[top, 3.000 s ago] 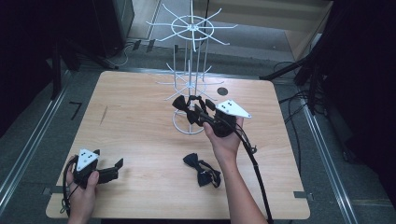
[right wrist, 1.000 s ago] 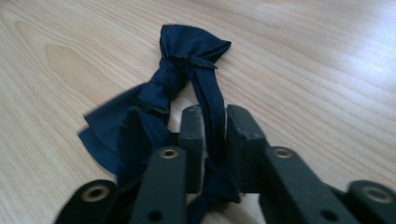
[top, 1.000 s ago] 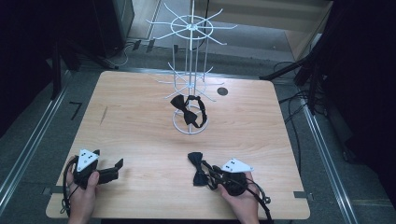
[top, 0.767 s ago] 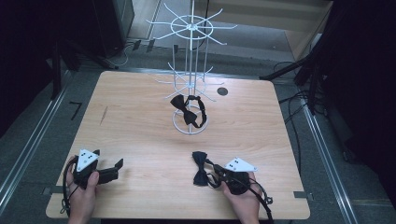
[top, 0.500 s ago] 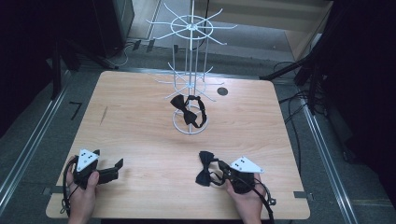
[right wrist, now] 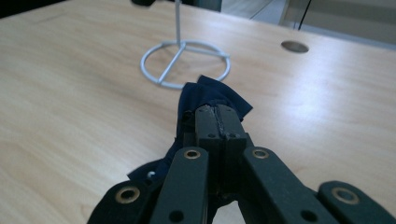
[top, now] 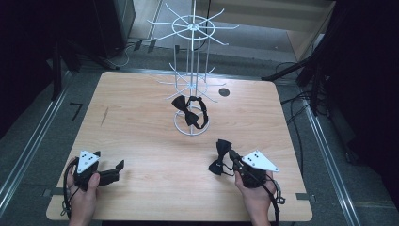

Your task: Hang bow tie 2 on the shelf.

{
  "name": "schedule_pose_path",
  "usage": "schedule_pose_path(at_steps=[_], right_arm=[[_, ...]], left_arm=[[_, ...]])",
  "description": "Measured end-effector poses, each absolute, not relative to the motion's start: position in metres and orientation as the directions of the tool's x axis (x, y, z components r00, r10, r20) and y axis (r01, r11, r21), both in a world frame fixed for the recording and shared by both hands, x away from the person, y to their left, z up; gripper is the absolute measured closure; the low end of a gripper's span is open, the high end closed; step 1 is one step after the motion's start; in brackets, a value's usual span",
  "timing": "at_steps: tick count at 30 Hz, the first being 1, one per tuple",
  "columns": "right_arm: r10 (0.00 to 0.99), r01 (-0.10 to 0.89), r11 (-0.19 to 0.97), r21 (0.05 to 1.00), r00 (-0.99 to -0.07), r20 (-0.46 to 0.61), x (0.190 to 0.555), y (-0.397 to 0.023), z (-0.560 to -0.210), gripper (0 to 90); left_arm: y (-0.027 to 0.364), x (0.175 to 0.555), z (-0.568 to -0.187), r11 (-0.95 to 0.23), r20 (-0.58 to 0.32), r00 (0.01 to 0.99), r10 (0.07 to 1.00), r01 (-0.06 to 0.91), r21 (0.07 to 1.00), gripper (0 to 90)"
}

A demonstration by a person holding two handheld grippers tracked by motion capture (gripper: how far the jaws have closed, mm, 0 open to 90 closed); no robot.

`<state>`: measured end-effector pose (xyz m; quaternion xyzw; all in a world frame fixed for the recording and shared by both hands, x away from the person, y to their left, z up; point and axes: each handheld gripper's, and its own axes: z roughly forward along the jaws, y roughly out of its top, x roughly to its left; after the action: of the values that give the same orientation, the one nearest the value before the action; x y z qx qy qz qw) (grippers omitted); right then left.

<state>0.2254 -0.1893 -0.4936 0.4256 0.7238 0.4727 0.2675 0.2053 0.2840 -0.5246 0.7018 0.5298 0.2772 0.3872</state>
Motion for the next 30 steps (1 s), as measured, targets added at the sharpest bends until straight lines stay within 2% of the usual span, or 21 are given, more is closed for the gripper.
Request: schedule_pose_path(at_steps=[14,30], right_arm=[[0.899,0.263,0.151,0.953,-0.437,-0.022,0.252,-0.192,-0.446,90.0],[0.919,0.252,0.125,0.960,-0.395,-0.016,0.303,-0.183,-0.414,90.0]], left_arm=[[0.284,0.205,-0.525,-0.138,-0.021,0.284,0.959,0.526,0.839,6.5],[0.284,0.205,-0.525,-0.132,-0.028,0.285,0.958,0.527,0.840,6.6]])
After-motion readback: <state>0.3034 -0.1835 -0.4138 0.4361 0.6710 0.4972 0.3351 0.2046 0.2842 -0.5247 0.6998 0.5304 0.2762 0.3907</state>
